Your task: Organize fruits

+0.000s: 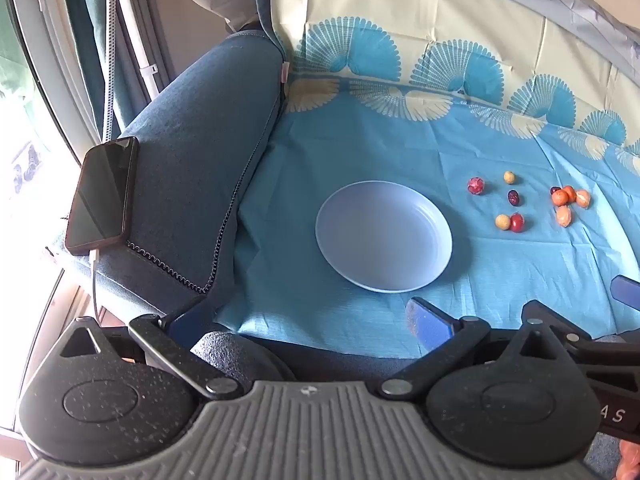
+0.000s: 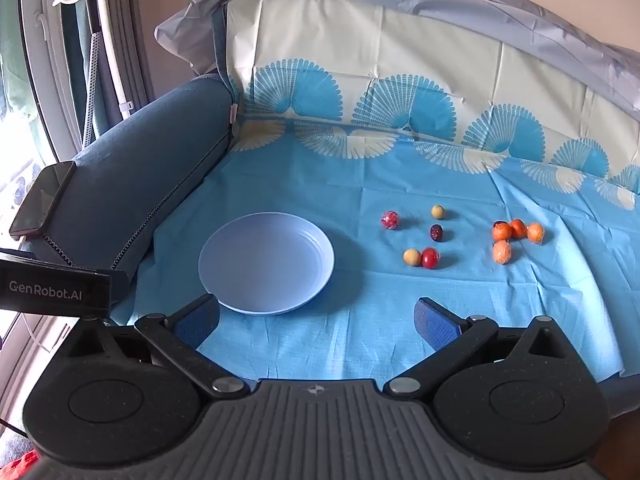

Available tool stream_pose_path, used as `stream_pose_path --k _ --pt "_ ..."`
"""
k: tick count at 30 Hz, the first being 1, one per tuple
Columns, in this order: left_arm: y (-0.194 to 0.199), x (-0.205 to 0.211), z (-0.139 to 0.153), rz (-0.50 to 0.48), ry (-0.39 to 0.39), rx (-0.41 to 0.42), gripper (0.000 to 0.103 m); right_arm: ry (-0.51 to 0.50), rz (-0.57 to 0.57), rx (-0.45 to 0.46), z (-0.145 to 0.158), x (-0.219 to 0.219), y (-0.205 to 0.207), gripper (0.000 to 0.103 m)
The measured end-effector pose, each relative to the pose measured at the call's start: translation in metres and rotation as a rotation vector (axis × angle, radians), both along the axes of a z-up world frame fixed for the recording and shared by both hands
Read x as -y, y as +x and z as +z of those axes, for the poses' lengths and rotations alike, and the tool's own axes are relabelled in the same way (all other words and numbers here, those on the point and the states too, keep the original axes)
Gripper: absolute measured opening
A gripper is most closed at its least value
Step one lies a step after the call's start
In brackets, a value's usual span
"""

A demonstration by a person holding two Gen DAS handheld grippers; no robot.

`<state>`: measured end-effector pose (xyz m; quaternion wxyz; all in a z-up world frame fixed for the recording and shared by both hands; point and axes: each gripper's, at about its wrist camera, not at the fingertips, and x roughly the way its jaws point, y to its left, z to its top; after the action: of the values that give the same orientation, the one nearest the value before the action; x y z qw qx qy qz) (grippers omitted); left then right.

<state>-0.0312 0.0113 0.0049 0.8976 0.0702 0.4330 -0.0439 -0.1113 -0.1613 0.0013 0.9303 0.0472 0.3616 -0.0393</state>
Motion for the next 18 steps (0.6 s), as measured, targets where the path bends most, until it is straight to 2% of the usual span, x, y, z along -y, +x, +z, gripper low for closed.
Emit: stream_pose_path --k 18 --pt "-0.0016 -0.0003 -0.0005 -0.005 0.000 0.000 0.103 0.010 0.003 -0.009 0.0004 -0.0001 0.0009 0.102"
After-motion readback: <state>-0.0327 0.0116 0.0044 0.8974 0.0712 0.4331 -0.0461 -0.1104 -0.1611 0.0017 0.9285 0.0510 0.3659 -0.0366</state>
